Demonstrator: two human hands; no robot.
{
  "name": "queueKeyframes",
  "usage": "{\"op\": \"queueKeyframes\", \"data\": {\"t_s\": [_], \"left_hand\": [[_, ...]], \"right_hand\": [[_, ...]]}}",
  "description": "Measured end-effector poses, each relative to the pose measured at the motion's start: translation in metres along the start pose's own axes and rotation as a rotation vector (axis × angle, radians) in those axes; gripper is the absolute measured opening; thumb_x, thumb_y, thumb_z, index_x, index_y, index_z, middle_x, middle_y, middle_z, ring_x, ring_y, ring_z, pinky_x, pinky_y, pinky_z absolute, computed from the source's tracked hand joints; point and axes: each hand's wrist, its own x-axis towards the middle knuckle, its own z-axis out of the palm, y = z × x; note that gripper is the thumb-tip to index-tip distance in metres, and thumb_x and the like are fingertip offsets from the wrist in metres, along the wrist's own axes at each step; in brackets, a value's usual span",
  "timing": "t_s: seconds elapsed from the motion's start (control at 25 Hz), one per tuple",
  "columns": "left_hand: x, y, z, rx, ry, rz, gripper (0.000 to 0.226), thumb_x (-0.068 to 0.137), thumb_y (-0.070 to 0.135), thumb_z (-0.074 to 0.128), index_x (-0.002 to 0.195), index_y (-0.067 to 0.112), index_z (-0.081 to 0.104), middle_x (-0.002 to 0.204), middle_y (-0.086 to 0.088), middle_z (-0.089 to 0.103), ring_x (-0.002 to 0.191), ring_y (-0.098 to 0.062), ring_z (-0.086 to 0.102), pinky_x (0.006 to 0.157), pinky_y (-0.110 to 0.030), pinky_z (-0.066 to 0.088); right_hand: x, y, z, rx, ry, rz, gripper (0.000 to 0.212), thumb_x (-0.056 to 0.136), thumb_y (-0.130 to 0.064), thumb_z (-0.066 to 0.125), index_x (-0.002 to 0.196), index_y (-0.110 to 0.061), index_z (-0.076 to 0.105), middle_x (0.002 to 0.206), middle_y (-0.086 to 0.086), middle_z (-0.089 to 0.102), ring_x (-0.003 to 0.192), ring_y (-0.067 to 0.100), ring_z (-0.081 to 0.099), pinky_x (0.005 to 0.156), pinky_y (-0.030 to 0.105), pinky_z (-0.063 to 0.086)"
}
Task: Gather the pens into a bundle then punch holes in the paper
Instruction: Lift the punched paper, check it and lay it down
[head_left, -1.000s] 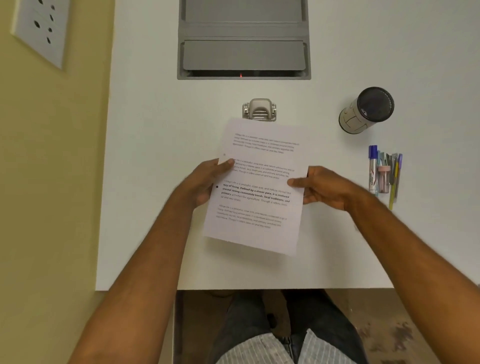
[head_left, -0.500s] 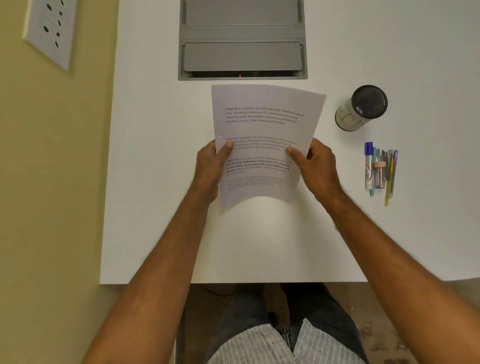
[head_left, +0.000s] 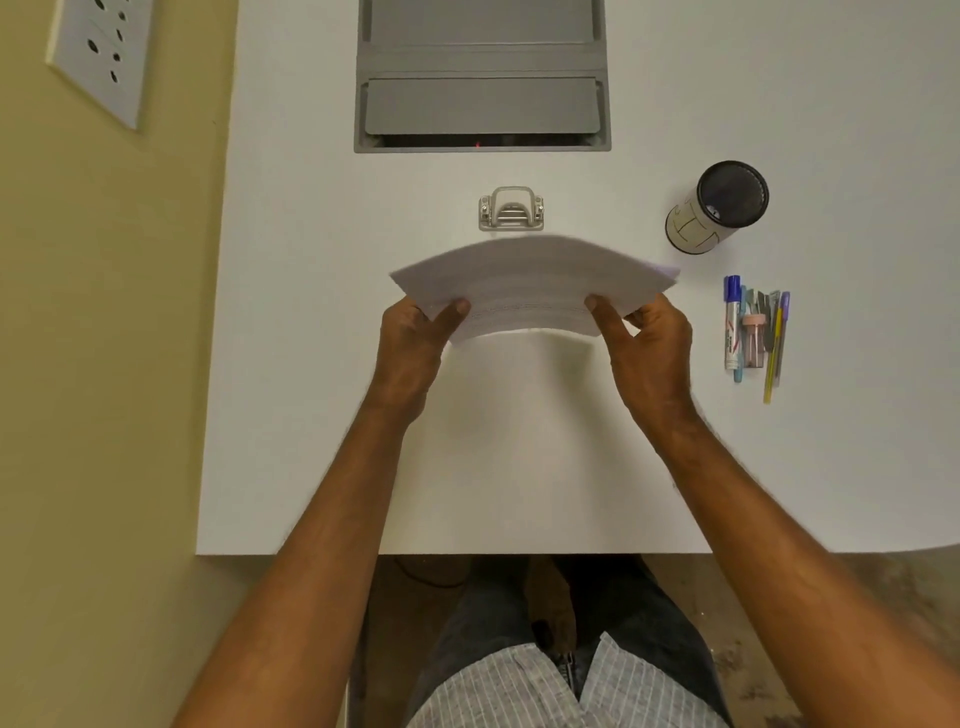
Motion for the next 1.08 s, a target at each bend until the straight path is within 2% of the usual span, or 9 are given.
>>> {"op": "queueKeyframes", "data": {"t_s": [0.12,0.28,0.4,0.48,0.56,0.68,0.84,1.0,1.08], "left_hand": [[-0.004,-0.005,0.004,0.031,0.006,-0.011,0.026,0.097,0.01,0.069,0.116,0.029,0.068,0.104,0.018,0.076,0.095,0.004,0.07,0.088,-0.019,0.057],[-0.002,-0.002,0.007,0.028,0.007,0.015,0.028,0.097,0.01,0.069,0.116,0.031,0.068,0.103,0.02,0.076,0.095,0.003,0.07,0.084,-0.015,0.056],[-0.004,0.004,0.009,0.041,0.025,0.051,0.027,0.096,0.011,0.071,0.117,0.028,0.07,0.104,0.018,0.077,0.096,0.0,0.072,0.084,-0.017,0.056],[-0.005,0.007,0.007,0.026,0.024,0.075,0.026,0.094,0.012,0.072,0.11,0.033,0.073,0.102,0.019,0.079,0.093,0.0,0.073,0.081,-0.016,0.057],[-0.005,0.009,0.006,0.019,0.018,0.074,0.029,0.093,0.014,0.073,0.104,0.041,0.074,0.103,0.02,0.079,0.09,-0.002,0.074,0.078,-0.017,0.058],[-0.004,0.004,0.007,0.017,0.015,0.03,0.029,0.092,0.012,0.075,0.11,0.035,0.072,0.104,0.016,0.079,0.093,-0.007,0.073,0.082,-0.023,0.06],[-0.003,0.004,0.006,-0.016,0.005,0.018,0.032,0.091,0.016,0.076,0.119,0.032,0.07,0.112,0.008,0.077,0.1,-0.013,0.072,0.085,-0.024,0.059],[-0.005,0.004,0.006,0.007,0.011,-0.009,0.032,0.092,0.013,0.076,0.116,0.034,0.07,0.108,0.012,0.077,0.095,-0.005,0.071,0.08,-0.016,0.057],[-0.004,0.004,0.007,0.01,0.016,-0.025,0.032,0.092,0.012,0.075,0.117,0.032,0.07,0.107,0.013,0.077,0.096,-0.006,0.07,0.08,-0.015,0.056]], "right_hand": [[-0.003,0.01,0.002,0.023,-0.004,0.018,0.037,0.094,-0.027,0.076,0.128,-0.031,0.062,0.119,-0.004,0.072,0.108,0.01,0.069,0.089,0.018,0.057],[-0.003,0.012,0.003,0.038,-0.004,0.026,0.043,0.094,-0.025,0.077,0.134,-0.021,0.062,0.117,-0.009,0.072,0.108,0.01,0.07,0.088,0.016,0.056],[-0.002,0.007,-0.003,0.06,0.002,0.005,0.042,0.093,-0.022,0.078,0.133,-0.022,0.064,0.115,-0.011,0.072,0.108,0.01,0.07,0.087,0.015,0.056],[0.0,0.004,-0.007,0.056,0.01,-0.008,0.043,0.092,-0.024,0.078,0.134,-0.022,0.064,0.114,-0.018,0.07,0.107,0.011,0.07,0.086,0.01,0.054],[0.001,0.004,-0.008,0.034,0.012,-0.008,0.044,0.093,-0.026,0.077,0.135,-0.019,0.064,0.114,-0.018,0.069,0.105,0.011,0.069,0.084,0.007,0.052],[0.002,0.006,-0.004,0.0,-0.003,0.009,0.043,0.096,-0.024,0.074,0.137,-0.013,0.064,0.117,-0.014,0.068,0.102,0.009,0.069,0.082,0.006,0.053],[0.002,0.006,-0.001,0.008,-0.007,0.024,0.041,0.098,-0.024,0.07,0.138,-0.016,0.064,0.112,-0.024,0.068,0.099,0.0,0.07,0.083,0.01,0.056],[-0.001,0.005,0.0,0.013,-0.019,0.047,0.042,0.097,-0.022,0.072,0.137,-0.019,0.062,0.111,-0.026,0.067,0.098,-0.009,0.068,0.081,0.007,0.053],[-0.001,0.004,0.0,0.021,-0.017,0.048,0.043,0.097,-0.022,0.073,0.138,-0.018,0.061,0.111,-0.025,0.067,0.098,-0.009,0.068,0.08,0.006,0.052]]}}
